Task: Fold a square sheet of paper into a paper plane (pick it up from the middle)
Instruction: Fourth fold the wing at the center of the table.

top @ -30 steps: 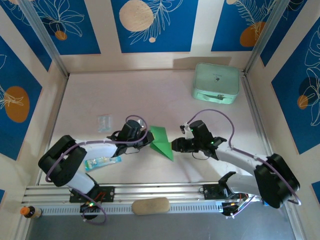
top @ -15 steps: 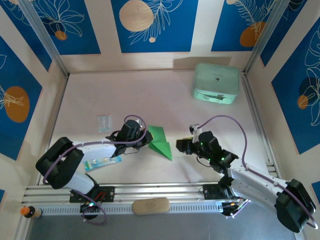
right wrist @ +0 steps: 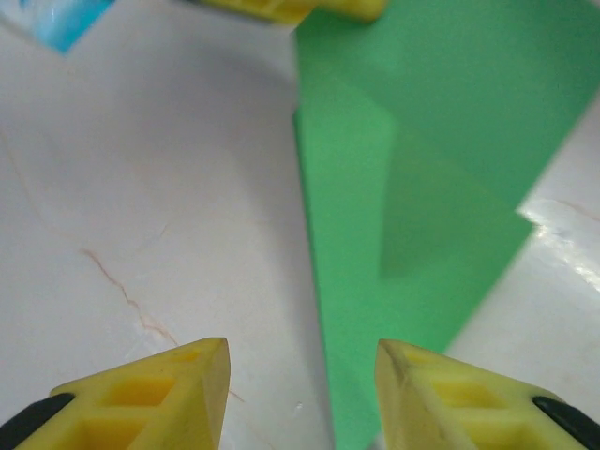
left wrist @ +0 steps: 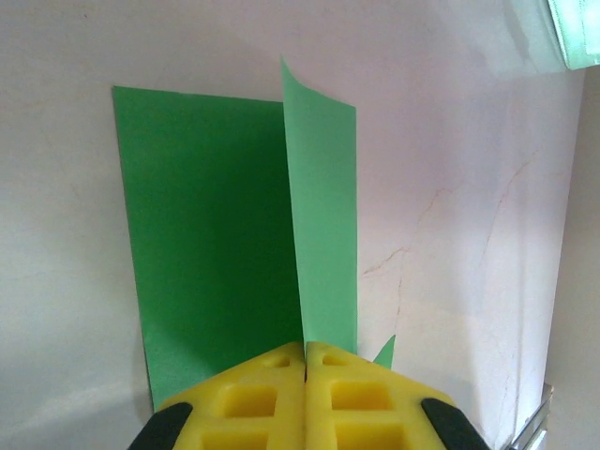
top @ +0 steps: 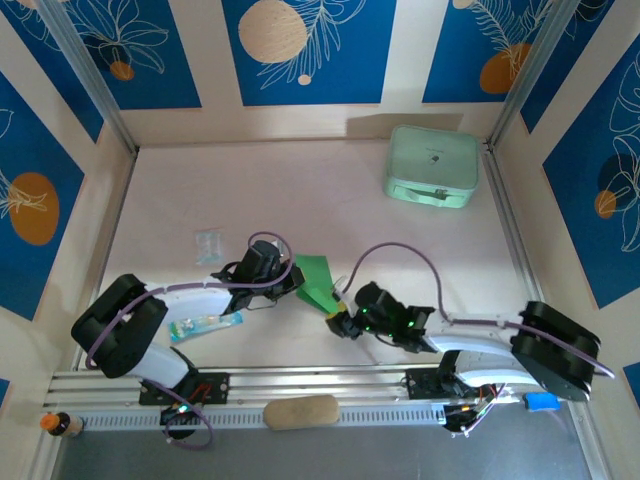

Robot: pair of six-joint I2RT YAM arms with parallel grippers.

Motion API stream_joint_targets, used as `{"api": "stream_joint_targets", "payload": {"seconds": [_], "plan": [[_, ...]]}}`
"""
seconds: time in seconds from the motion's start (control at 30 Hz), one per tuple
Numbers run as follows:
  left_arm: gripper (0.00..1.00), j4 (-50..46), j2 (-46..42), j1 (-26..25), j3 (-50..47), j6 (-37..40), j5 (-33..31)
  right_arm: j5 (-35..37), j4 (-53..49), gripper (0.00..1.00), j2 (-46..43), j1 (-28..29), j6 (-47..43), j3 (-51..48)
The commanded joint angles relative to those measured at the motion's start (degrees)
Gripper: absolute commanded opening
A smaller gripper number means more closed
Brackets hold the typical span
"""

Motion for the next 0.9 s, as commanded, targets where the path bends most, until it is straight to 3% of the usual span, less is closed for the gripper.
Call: {"api": "stream_joint_targets", "payload": {"seconds": [0.0, 0.27, 0.53, 0.87], "plan": [[0.00, -1.0, -1.8, 0.2, 0.5, 0.7, -0.6, 8.8, 5.1, 0.44, 3.9, 2.8, -8.3, 2.6], [0.00, -1.5, -2.4, 0.2, 0.8, 0.7, -0.7, 14.4, 8.4, 0.38, 12.2, 4.6, -9.7, 5.1], [0.00, -1.7, -2.7, 0.2, 0.7, 0.6, -1.0, 16.1, 8.2, 0.28, 13.9, 4.6, -8.5, 5.6], [0.00, -2.7, -3.6, 0.2, 1.1, 0.8, -1.5, 17.7, 6.1, 0.30, 13.4, 4.3, -7.8, 5.5]]}}
